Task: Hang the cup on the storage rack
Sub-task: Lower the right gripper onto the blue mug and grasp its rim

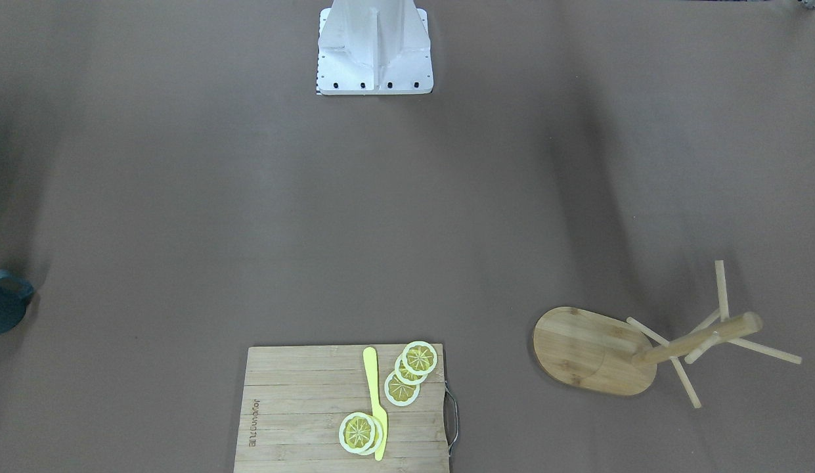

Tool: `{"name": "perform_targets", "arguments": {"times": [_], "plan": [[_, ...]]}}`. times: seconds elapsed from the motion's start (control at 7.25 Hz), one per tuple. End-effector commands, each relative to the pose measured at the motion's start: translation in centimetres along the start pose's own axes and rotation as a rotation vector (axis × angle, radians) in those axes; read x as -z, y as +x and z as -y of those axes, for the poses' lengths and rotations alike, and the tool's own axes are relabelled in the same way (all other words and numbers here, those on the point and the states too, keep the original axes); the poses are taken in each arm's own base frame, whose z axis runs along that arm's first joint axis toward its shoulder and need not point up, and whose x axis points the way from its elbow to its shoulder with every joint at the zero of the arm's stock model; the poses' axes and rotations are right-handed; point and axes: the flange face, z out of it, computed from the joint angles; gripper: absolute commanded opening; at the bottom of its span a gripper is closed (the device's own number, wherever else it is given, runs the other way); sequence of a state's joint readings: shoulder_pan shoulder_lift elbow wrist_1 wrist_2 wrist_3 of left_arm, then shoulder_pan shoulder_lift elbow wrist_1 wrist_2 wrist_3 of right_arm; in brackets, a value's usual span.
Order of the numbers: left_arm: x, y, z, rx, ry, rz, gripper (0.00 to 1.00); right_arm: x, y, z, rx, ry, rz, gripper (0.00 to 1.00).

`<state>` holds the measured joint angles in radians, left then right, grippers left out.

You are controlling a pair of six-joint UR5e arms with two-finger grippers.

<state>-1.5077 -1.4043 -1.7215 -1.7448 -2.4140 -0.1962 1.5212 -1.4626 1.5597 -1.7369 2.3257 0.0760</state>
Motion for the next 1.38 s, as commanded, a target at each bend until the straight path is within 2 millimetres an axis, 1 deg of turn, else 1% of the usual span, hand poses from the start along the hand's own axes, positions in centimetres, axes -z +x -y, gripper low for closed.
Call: {"name": "perform_targets", "arguments": {"times": [0.0, 0.14, 0.28, 0.41, 0.55, 0.69, 0.83, 0.97, 1.1, 1.24], "plan": [[0.2, 0.7, 0.7, -0.016, 0.009, -0.003, 0.98, 0.3, -1.6, -0.2, 0.050, 0.023, 0.002, 1.00], [0.2, 0.9, 0.8, -0.048, 0.034, -0.009, 0.98, -1.4, -4.1, 0.6, 0.148, 0.062, -0.072, 1.00], [0.3, 1.0, 1.0, -0.059, 0.047, -0.010, 0.98, -3.1, -6.2, 1.0, 0.166, 0.046, -0.072, 1.00], [0.3, 1.0, 1.1, -0.063, 0.050, -0.006, 0.98, -2.0, -9.1, 2.7, 0.171, 0.066, -0.046, 1.00], [0.4, 1.1, 1.2, -0.067, 0.053, -0.005, 0.98, -2.4, -10.1, 3.8, 0.156, 0.043, 0.014, 1.00], [0.3, 1.0, 1.2, -0.065, 0.052, -0.003, 0.98, -3.9, -10.6, 4.8, 0.160, 0.018, 0.020, 1.00], [0.2, 0.9, 1.2, -0.062, 0.049, -0.005, 0.98, -5.5, -9.4, 6.0, 0.157, 0.015, 0.024, 1.00], [0.2, 0.9, 1.2, -0.061, 0.048, -0.007, 0.98, -7.0, -8.6, 7.7, 0.139, 0.034, 0.036, 0.97], [0.2, 0.9, 1.1, -0.061, 0.048, -0.007, 0.98, -7.2, -9.0, 7.9, 0.068, 0.048, 0.047, 0.85], [0.4, 1.1, 1.1, -0.064, 0.052, -0.008, 0.98, -8.1, -9.6, 7.8, 0.077, 0.041, 0.041, 0.79]]}}
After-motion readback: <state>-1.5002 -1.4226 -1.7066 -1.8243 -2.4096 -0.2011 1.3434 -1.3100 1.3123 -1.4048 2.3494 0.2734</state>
